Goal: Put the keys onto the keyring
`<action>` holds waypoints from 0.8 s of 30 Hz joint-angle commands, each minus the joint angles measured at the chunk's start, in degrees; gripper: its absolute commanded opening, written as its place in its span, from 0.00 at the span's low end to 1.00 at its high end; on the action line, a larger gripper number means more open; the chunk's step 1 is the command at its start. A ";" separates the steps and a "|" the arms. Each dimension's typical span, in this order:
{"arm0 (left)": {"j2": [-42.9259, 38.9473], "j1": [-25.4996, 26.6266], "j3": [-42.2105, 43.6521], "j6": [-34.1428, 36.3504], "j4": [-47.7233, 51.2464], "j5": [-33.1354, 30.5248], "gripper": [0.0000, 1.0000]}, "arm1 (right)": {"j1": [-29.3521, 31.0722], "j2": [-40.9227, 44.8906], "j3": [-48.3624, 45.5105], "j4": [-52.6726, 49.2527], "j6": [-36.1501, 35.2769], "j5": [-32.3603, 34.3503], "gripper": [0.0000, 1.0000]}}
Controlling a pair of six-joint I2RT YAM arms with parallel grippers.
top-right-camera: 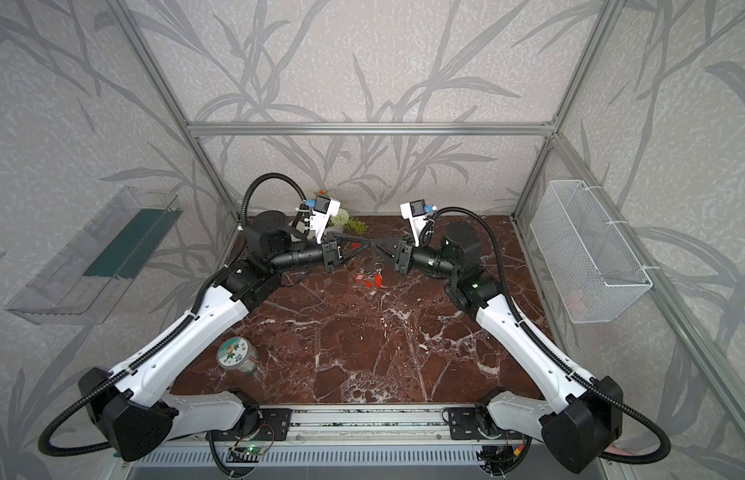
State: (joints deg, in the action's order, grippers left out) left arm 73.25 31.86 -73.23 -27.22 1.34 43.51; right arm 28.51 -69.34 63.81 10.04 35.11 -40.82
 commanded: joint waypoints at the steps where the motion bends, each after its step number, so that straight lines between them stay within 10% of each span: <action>1: -1.96 0.24 0.05 -0.19 -2.04 1.14 0.00 | 0.09 -0.18 1.45 1.10 0.05 -1.10 0.06; 24: -3.07 -1.91 -1.87 4.60 12.02 8.24 0.25 | -1.87 -2.59 11.38 -20.04 -19.05 -7.61 0.00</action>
State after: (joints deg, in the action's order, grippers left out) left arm 71.11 30.68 -73.43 -23.92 11.38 48.07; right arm 26.89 -71.37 72.38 -5.37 21.26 -45.36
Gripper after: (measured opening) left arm 0.248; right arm 0.046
